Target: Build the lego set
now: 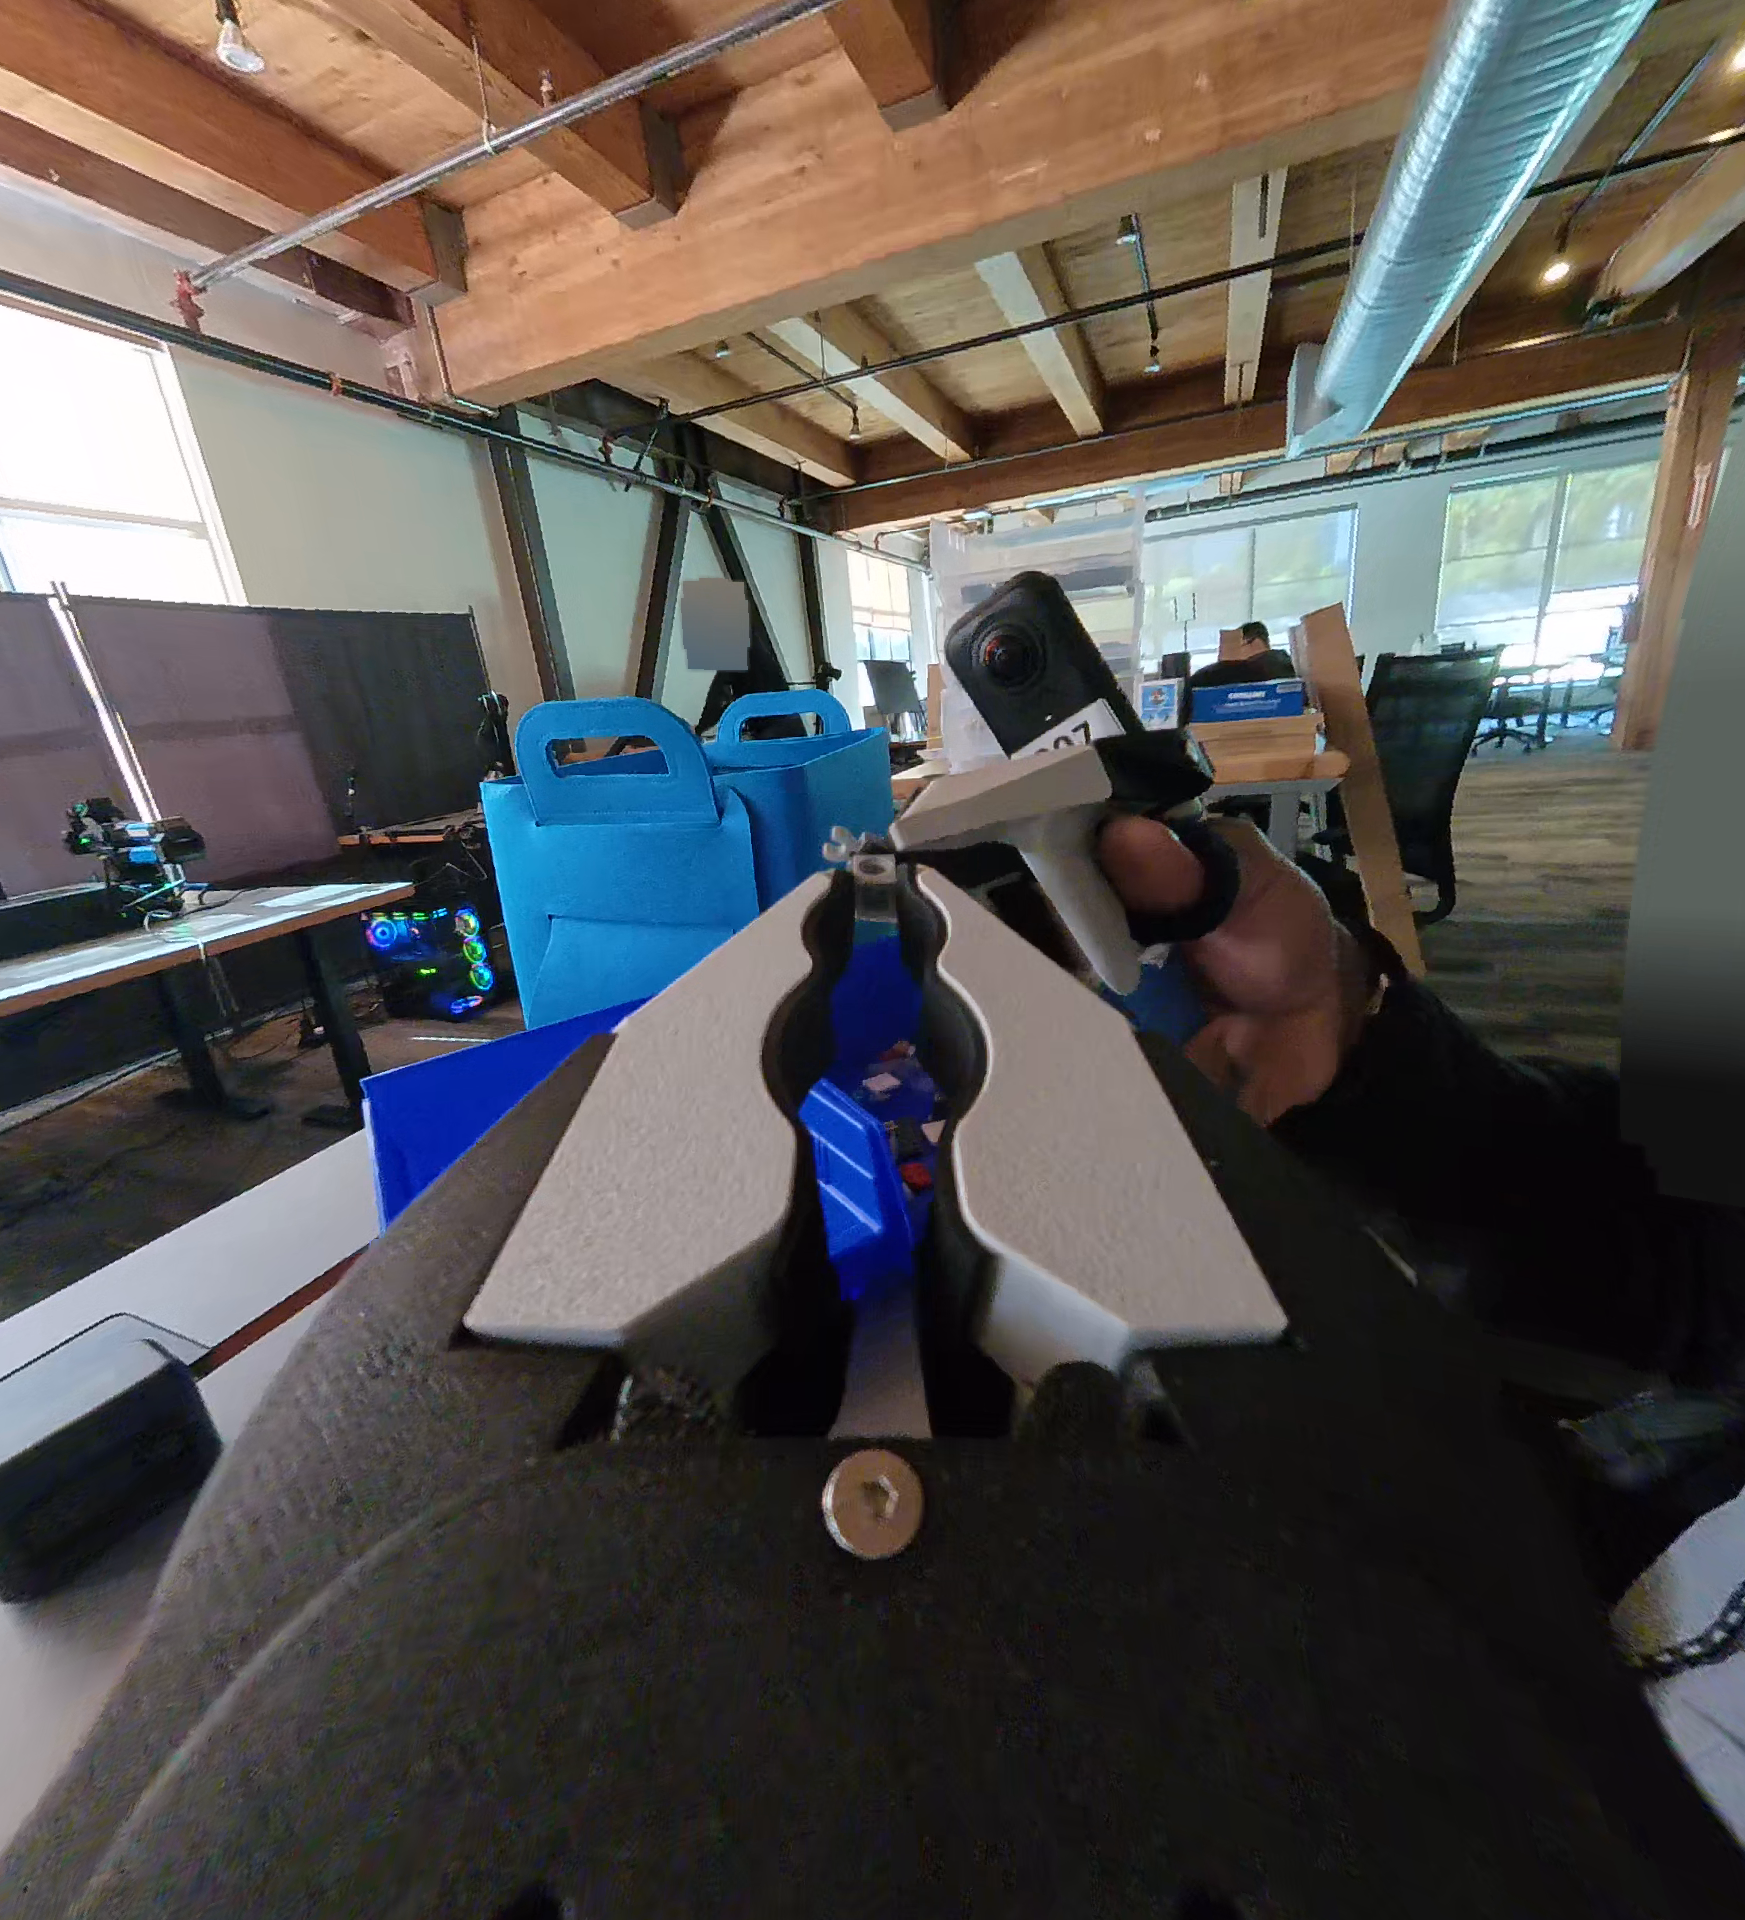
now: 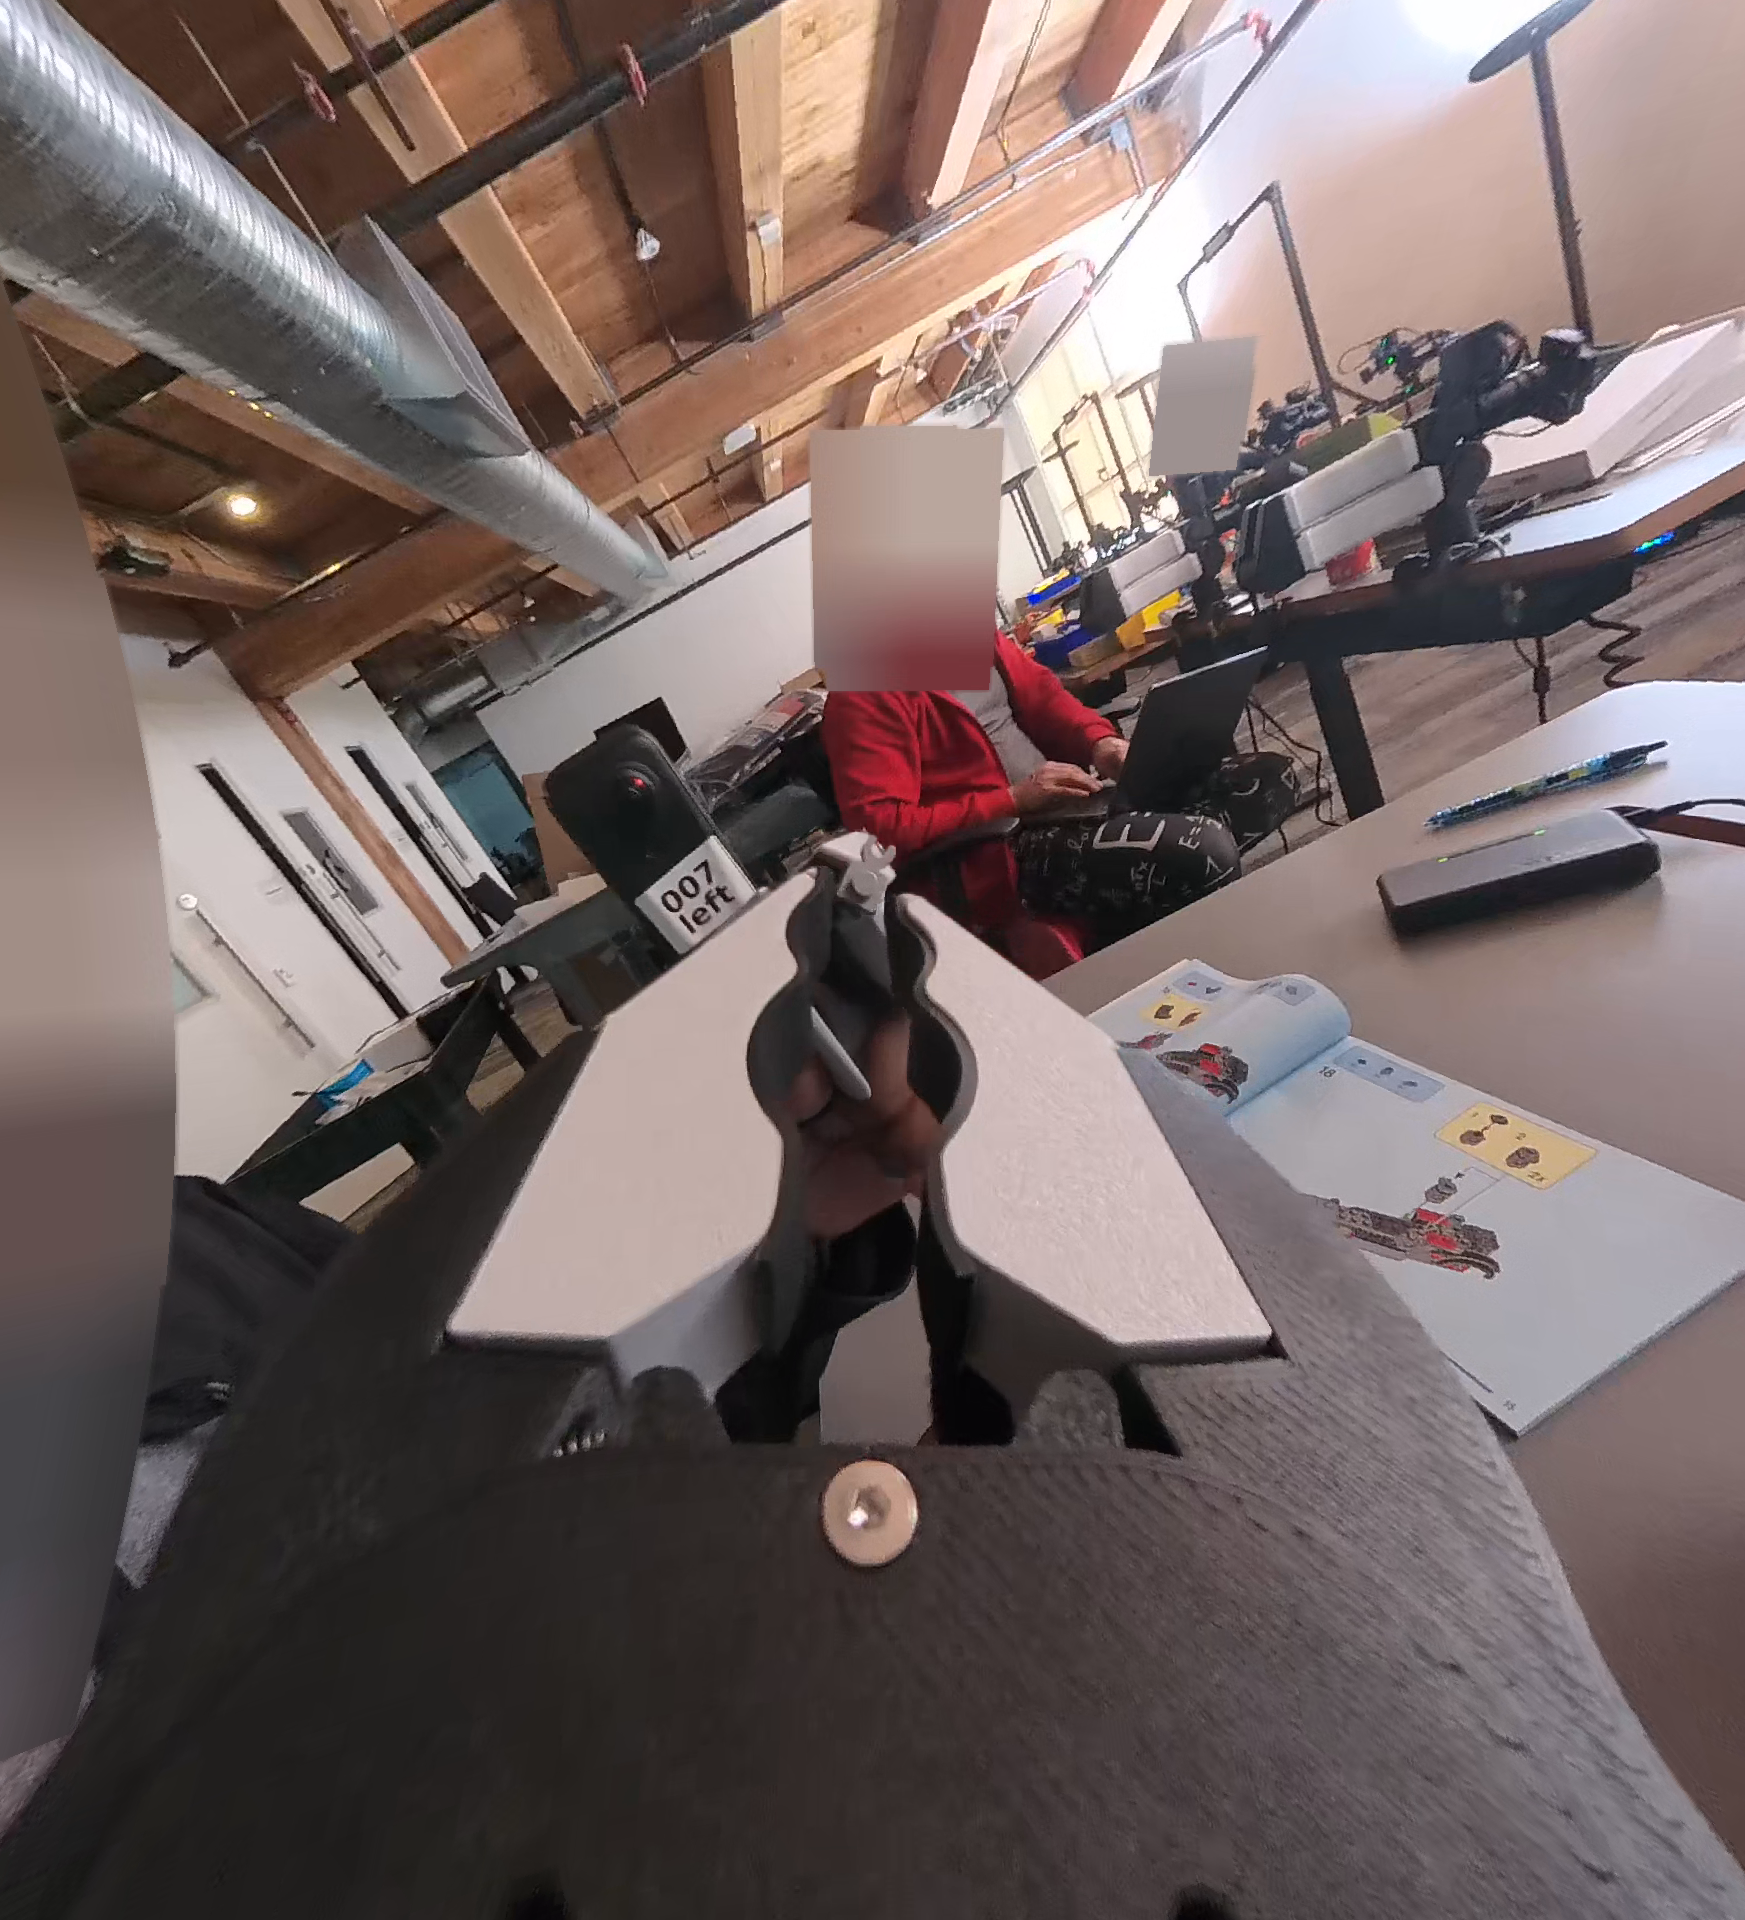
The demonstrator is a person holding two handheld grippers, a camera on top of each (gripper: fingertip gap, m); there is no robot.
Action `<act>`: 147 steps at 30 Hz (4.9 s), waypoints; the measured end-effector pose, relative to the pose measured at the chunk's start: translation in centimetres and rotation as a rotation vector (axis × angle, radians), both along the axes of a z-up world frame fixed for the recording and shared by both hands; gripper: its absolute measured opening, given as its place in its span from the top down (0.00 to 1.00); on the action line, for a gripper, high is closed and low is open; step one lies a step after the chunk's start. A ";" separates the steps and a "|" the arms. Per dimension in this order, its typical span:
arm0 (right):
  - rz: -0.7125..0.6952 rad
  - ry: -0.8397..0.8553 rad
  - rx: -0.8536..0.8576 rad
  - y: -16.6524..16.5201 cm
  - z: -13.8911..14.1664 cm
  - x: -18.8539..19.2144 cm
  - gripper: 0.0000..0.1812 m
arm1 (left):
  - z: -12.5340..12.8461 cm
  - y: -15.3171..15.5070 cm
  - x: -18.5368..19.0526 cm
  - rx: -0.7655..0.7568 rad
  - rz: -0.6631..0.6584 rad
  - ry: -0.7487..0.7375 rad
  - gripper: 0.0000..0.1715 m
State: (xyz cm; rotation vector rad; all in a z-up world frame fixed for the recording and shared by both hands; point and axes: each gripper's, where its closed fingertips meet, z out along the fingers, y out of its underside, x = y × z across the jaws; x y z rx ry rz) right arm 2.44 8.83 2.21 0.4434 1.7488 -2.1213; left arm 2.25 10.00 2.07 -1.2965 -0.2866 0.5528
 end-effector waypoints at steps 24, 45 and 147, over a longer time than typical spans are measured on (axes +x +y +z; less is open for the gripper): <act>0.017 0.626 0.123 -0.2 -0.6 2.5 0.96 | -0.3 0.1 2.3 0.072 -0.351 -0.192 0.95; 0.144 0.108 0.084 -0.2 -0.5 2.3 0.94 | -1.2 0.5 2.1 -0.170 -0.101 0.114 0.95; -0.015 1.052 0.133 -0.4 -1.4 3.4 0.95 | -1.2 0.4 3.3 0.147 -0.550 -0.310 0.95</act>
